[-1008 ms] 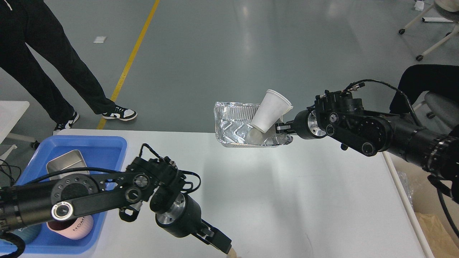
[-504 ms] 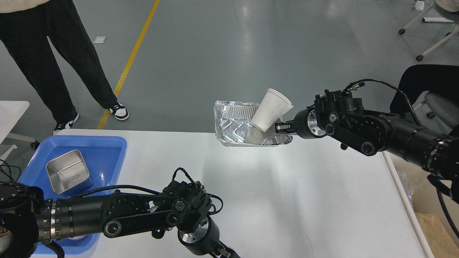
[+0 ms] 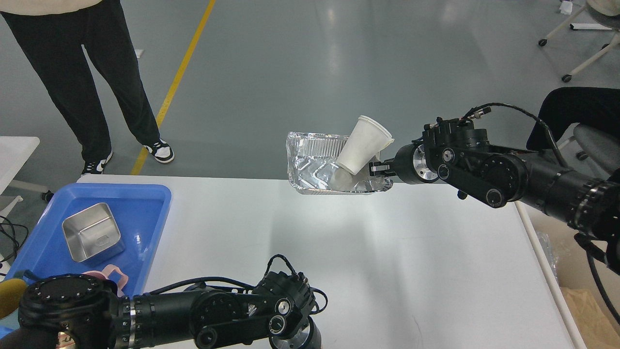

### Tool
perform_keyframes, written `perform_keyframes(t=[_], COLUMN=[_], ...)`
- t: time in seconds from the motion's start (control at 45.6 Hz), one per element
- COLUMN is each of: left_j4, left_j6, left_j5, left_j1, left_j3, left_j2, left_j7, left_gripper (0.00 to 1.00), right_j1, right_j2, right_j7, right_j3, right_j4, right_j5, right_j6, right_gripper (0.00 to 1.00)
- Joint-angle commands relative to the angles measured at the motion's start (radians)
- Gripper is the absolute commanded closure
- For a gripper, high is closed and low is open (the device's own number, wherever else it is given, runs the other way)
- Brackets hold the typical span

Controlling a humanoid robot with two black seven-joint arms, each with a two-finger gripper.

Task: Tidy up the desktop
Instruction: 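Withdraw the left gripper and reach it down to the brown paper bag, then grasp the crumpled brown paper bag with the left gripper and lift it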

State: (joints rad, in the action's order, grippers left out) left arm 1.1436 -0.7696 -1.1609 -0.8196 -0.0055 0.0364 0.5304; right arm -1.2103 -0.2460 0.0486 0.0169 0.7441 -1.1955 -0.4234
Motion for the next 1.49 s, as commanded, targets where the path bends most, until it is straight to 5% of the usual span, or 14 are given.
perform_keyframes(t=[0.0, 0.241, 0.394, 0.592, 0.854, 1.139, 1.336, 1.468], left_j4=[-0.005, -0.005, -0.007, 0.031, 0.212, 0.306, 0.306, 0.301], left_j6=[-0.002, -0.002, -0.003, -0.02, -0.186, -0.19, -0.19, -0.19], left_j5=[-0.017, -0.065, -0.088, -0.079, -0.071, 0.023, 0.073, 0.177], left_j1=[0.01, 0.004, -0.003, -0.047, -0.085, -0.089, -0.133, -0.269], left_j3=[0.018, 0.033, 0.033, -0.019, -0.299, -0.615, -0.781, -0.789], left_j2=[0.003, 0.007, 0.004, -0.058, -0.397, -0.691, -0.75, -0.744], left_j7=[-0.007, -0.007, -0.006, 0.002, 0.008, 0.006, 0.008, 0.016], left_gripper=[0.23, 0.45, 0.97, 0.98, 0.98, 0.98, 0.98, 0.97], right_j1=[0.0, 0.0, 0.0, -0.002, -0.008, -0.005, -0.006, -0.006], right_j2=[0.004, 0.005, 0.007, 0.007, 0.005, 0.042, 0.057, 0.065], right_j7=[-0.001, 0.0, 0.0, -0.001, -0.001, 0.0, 0.0, 0.0], right_j3=[0.0, 0.0, 0.0, 0.0, 0.0, 0.0, -0.005, -0.006], right_j4=[0.0, -0.002, -0.002, -0.002, -0.002, -0.018, -0.025, -0.034], right_j5=[0.001, 0.001, -0.001, 0.001, 0.001, 0.001, 0.001, 0.001], right_j6=[0.0, -0.002, 0.0, 0.0, -0.002, -0.002, -0.003, -0.005], right_gripper=[1.0, 1.0, 1.0, 1.0, 1.0, 1.0, 1.0, 1.0])
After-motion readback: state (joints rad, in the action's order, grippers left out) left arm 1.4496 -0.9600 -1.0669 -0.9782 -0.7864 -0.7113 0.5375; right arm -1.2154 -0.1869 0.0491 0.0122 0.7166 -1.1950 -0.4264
